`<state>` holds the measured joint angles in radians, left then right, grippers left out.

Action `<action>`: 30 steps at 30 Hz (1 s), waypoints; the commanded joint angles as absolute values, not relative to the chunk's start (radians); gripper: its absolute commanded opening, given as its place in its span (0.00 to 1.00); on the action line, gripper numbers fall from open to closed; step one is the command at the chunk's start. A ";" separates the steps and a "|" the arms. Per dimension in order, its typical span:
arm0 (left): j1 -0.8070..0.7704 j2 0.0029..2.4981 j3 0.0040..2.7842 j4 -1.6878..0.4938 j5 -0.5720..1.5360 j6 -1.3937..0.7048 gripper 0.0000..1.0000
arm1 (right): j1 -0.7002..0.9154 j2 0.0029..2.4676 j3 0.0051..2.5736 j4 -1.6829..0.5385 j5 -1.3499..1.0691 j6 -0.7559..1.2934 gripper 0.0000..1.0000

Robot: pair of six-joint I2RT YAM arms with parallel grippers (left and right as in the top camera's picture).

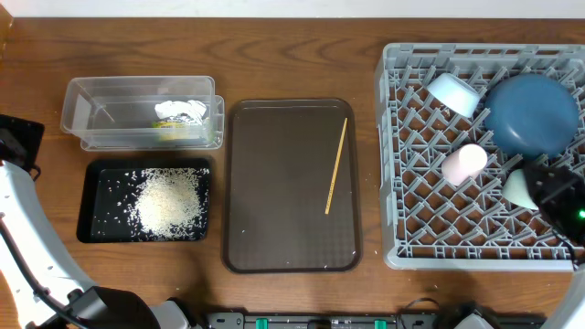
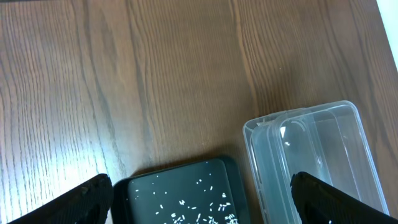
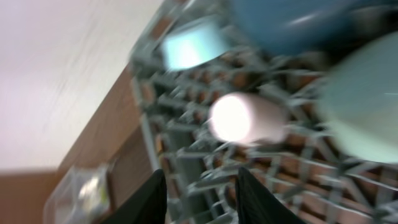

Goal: Sort waste into correct bins and load items into the dishwasher rack
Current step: 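Move the right gripper over to the wooden chopstick on the tray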

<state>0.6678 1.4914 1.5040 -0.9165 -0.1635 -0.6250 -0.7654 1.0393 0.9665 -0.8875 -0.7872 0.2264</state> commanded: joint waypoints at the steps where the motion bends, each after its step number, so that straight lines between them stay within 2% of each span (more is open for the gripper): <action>1: 0.672 1.496 1.509 -0.920 -0.167 -0.626 0.94 | -0.611 1.036 0.970 -0.872 -0.862 0.232 0.33; 5: 0.672 1.496 1.509 -0.920 -0.167 -0.626 0.94 | -0.340 1.036 1.015 -0.844 -0.719 0.305 0.34; 7: 0.672 1.496 1.509 -0.920 -0.167 -0.626 0.94 | -0.185 1.045 1.069 -0.850 -0.595 0.325 0.39; 9: 0.672 1.496 1.509 -0.920 -0.167 -0.626 0.94 | -0.015 1.069 1.148 -0.869 -0.453 0.347 0.47; 12: 0.672 1.496 1.509 -0.920 -0.167 -0.626 0.94 | 0.205 1.137 1.273 -0.905 -0.244 0.382 0.68; 15: 0.672 1.496 1.509 -0.920 -0.167 -0.626 0.94 | 0.380 1.261 1.404 -0.947 -0.076 0.408 0.78; 18: 0.672 1.496 1.509 -0.920 -0.167 -0.626 0.94 | 0.463 1.408 1.519 -1.002 -0.049 0.407 0.86; 20: 0.672 1.496 1.509 -0.920 -0.167 -0.626 0.94 | 0.501 1.540 1.613 -1.063 -0.048 0.403 0.97; 21: 0.672 1.496 1.509 -0.920 -0.167 -0.626 0.94 | 0.513 1.599 1.654 -1.096 -0.048 0.403 0.99; 24: 0.672 1.496 1.509 -0.920 -0.167 -0.626 0.94 | 0.550 1.797 1.784 -1.193 -0.054 0.404 0.99; 30: 0.672 1.496 1.509 -0.920 -0.167 -0.626 0.94 | 0.576 1.972 1.819 -1.185 -0.173 0.404 0.99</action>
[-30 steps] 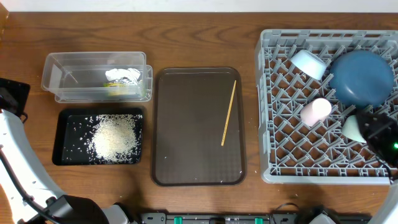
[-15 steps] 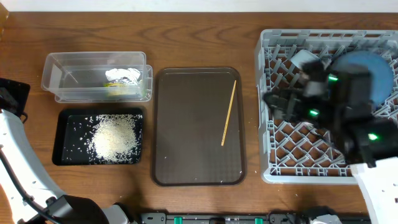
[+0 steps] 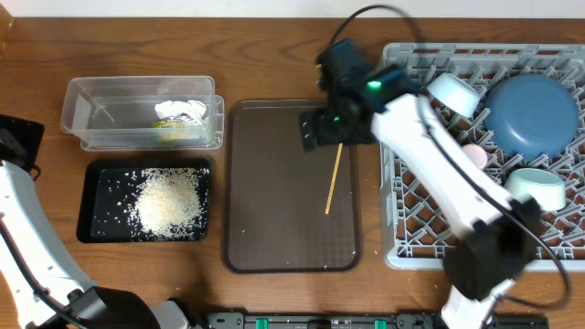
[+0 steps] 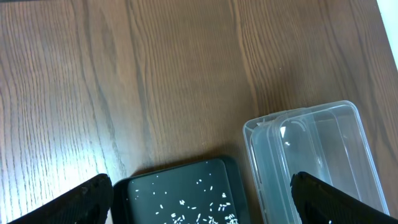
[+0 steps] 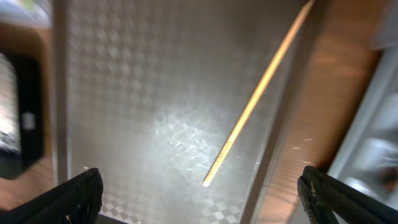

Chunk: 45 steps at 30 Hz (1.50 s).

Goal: Sort waste into correct bins and load items into the dishwasher rack
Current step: 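Move the right gripper over to the wooden chopstick on the tray, then grasp the wooden chopstick with the right gripper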

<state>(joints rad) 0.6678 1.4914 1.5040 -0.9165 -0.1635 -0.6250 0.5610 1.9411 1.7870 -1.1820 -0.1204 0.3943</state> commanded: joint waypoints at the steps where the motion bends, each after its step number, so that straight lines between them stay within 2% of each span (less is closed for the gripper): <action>1: 0.672 1.496 1.509 -0.920 -0.167 -0.626 0.94 | 0.577 1.987 1.819 -1.187 -0.172 0.404 0.99; 6: 0.672 1.496 1.509 -0.920 -0.167 -0.626 0.94 | 0.578 2.047 1.818 -1.245 -0.018 0.636 0.99; 12: 0.672 1.496 1.509 -0.920 -0.167 -0.626 0.94 | 0.584 2.048 1.765 -1.190 -0.007 0.650 0.99; 17: 0.672 1.496 1.509 -0.920 -0.167 -0.626 0.94 | 0.616 2.048 1.660 -1.071 -0.062 0.665 0.87; 22: 0.672 1.496 1.509 -0.920 -0.167 -0.626 0.94 | 0.632 2.048 1.566 -1.011 -0.008 0.773 0.84; 27: 0.672 1.496 1.509 -0.920 -0.167 -0.626 0.94 | 0.632 2.048 1.473 -0.909 -0.007 0.793 0.74; 37: 0.672 1.496 1.509 -0.920 -0.167 -0.626 0.94 | 0.628 2.048 1.333 -0.791 -0.004 0.815 0.65; 42: 0.672 1.496 1.509 -0.920 -0.167 -0.626 0.94 | 0.631 2.048 1.324 -0.788 -0.004 0.815 0.43; 45: 0.672 1.496 1.509 -0.920 -0.167 -0.626 0.94 | 0.632 2.048 1.325 -0.788 -0.008 0.815 0.37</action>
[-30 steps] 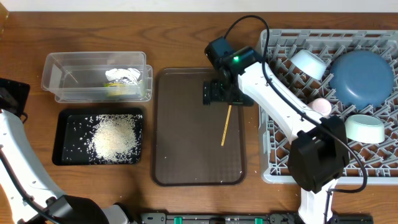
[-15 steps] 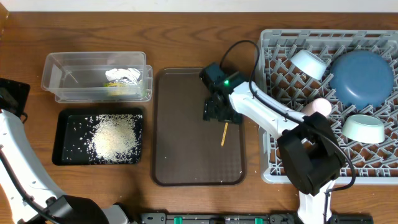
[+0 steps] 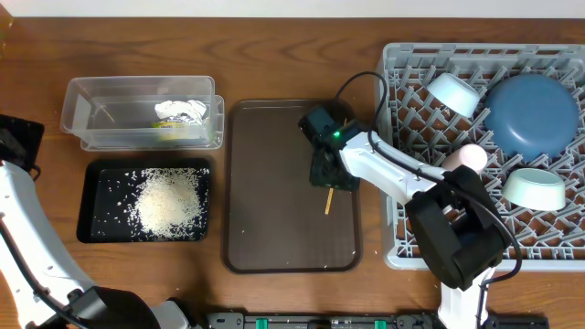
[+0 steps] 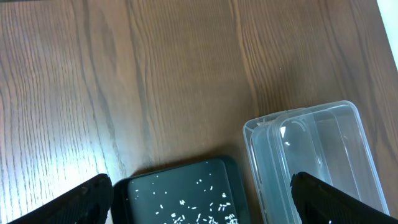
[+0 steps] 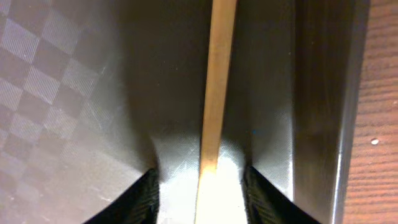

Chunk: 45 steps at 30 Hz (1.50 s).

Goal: Sort waste into correct bins and load items into the dishwasher rack
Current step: 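Grasp the wooden chopstick with the right gripper, then carry the chopstick to the rack's left edge and stand it upright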

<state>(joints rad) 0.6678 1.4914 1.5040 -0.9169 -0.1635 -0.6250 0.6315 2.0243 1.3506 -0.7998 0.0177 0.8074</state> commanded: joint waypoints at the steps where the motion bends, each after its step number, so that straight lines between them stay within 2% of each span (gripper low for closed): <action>1: 0.672 1.496 1.509 -0.920 -0.167 -0.626 0.94 | 0.631 2.048 1.327 -0.789 -0.012 0.815 0.31; 5: 0.672 1.496 1.509 -0.920 -0.167 -0.626 0.94 | 0.613 2.030 1.347 -0.799 -0.048 0.814 0.01; 14: 0.672 1.496 1.509 -0.920 -0.167 -0.626 0.94 | 0.530 1.891 1.457 -0.876 -0.115 0.678 0.01; 24: 0.672 1.496 1.509 -0.920 -0.167 -0.626 0.94 | 0.308 1.617 1.504 -0.889 -0.223 0.279 0.01; 31: 0.672 1.496 1.509 -0.920 -0.167 -0.626 0.94 | 0.260 1.608 1.482 -0.943 -0.209 0.015 0.01; 37: 0.672 1.496 1.509 -0.920 -0.167 -0.626 0.94 | 0.244 1.680 1.459 -0.920 -0.018 0.112 0.01; 45: 0.672 1.496 1.509 -0.920 -0.167 -0.626 0.94 | 0.191 1.763 1.459 -0.902 -0.019 0.119 0.01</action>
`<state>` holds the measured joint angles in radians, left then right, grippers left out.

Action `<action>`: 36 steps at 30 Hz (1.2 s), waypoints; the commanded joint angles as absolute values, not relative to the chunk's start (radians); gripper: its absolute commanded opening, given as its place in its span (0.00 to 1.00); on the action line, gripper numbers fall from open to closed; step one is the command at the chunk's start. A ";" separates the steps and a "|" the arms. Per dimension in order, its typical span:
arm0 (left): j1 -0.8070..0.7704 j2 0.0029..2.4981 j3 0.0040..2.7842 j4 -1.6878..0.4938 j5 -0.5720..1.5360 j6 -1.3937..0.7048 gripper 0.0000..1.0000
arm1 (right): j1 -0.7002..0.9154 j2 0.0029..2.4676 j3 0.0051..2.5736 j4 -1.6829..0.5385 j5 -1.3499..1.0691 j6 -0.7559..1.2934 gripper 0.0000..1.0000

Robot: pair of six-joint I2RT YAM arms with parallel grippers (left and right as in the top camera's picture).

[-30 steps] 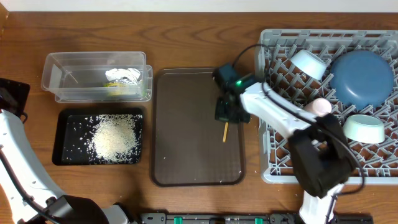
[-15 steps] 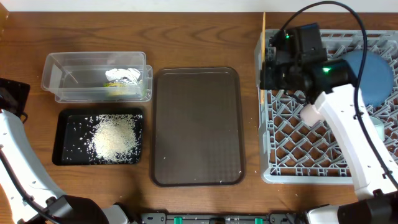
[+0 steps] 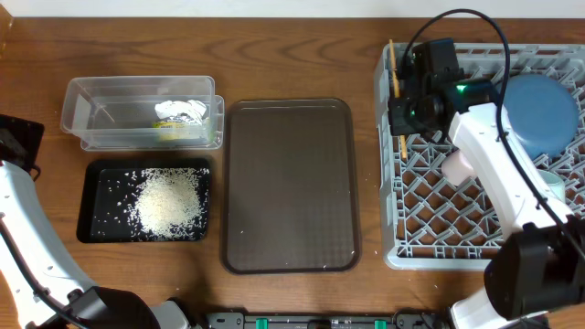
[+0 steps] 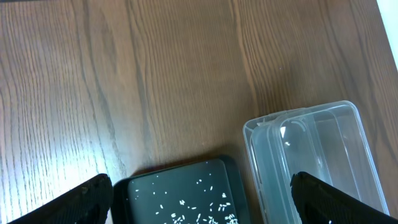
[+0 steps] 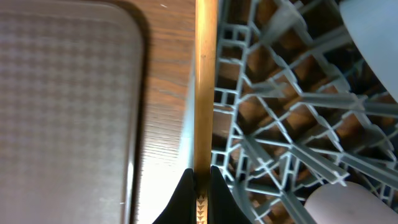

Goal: Sort waste into correct bins and load items into the dishwasher rack
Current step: 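Carry the chopstick to the rack's left edge and stand it upright, then release the chopstick and pull the right gripper back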

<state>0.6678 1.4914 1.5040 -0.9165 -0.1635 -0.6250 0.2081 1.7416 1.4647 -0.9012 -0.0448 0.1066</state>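
Note:
My right gripper (image 3: 404, 117) (image 5: 200, 182) is shut on a wooden chopstick (image 3: 394, 73) (image 5: 205, 81). It holds the stick over the left edge of the grey dishwasher rack (image 3: 391, 219) (image 5: 273, 106), running along that edge. The rack holds a blue bowl (image 3: 541, 108), a pink cup (image 3: 454, 166) and a pale green bowl (image 3: 552, 188) partly behind my arm. My left gripper (image 4: 200, 182) is open at the far left, above the table, the black tray's corner and the clear bin's end.
A brown serving tray (image 3: 291, 183) lies in the middle with only crumbs on it. At the left, a clear plastic bin (image 3: 137, 111) holds scraps, and a black tray (image 3: 101, 174) holds rice. The left arm (image 3: 18, 183) runs along the left edge.
The right gripper was low on the brown tray, jaws either side of the chopstick. Now it is shut on the chopstick at the rack's left edge. The left arm has not moved.
At first the right gripper was over the rack's right side and the chopstick lay on the brown tray. Then it hung open above the chopstick, then straddled it on the tray. Now the chopstick is off the tray, held at the rack.

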 commanded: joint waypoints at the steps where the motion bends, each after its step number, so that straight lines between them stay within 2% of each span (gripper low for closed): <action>1: 0.672 1.496 1.509 -0.920 -0.167 -0.626 0.94 | 0.189 1.769 1.459 -0.904 -0.019 0.119 0.01; 4: 0.672 1.496 1.509 -0.920 -0.167 -0.626 0.94 | 0.181 1.785 1.458 -0.905 -0.023 0.119 0.01; 6: 0.672 1.496 1.509 -0.920 -0.167 -0.626 0.94 | 0.181 1.793 1.458 -0.904 -0.023 0.119 0.05; 8: 0.672 1.496 1.509 -0.920 -0.167 -0.626 0.94 | 0.181 1.799 1.458 -0.905 -0.023 0.119 0.20; 10: 0.672 1.496 1.509 -0.920 -0.167 -0.626 0.94 | 0.184 1.801 1.458 -0.906 -0.023 0.120 0.39; 12: 0.672 1.496 1.509 -0.920 -0.167 -0.626 0.94 | 0.184 1.801 1.458 -0.909 -0.023 0.141 0.66; 13: 0.672 1.496 1.509 -0.920 -0.167 -0.626 0.94 | 0.184 1.801 1.458 -0.913 -0.026 0.151 0.75; 15: 0.672 1.496 1.509 -0.920 -0.167 -0.626 0.94 | 0.184 1.801 1.458 -0.926 -0.027 0.172 0.84; 17: 0.672 1.496 1.509 -0.920 -0.167 -0.626 0.94 | 0.184 1.801 1.458 -0.937 -0.029 0.195 0.86; 22: 0.672 1.496 1.509 -0.920 -0.167 -0.626 0.94 | 0.196 1.757 1.459 -0.977 -0.111 0.206 0.76; 26: 0.672 1.496 1.509 -0.920 -0.167 -0.626 0.94 | 0.223 1.666 1.459 -1.041 -0.123 0.213 0.74; 36: 0.672 1.496 1.509 -0.920 -0.167 -0.626 0.94 | 0.279 1.320 1.432 -1.271 -0.034 0.238 0.84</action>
<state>0.6678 1.4914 1.5040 -0.9169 -0.1635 -0.6250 0.2691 1.4010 1.4563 -1.2442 -0.0650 0.2169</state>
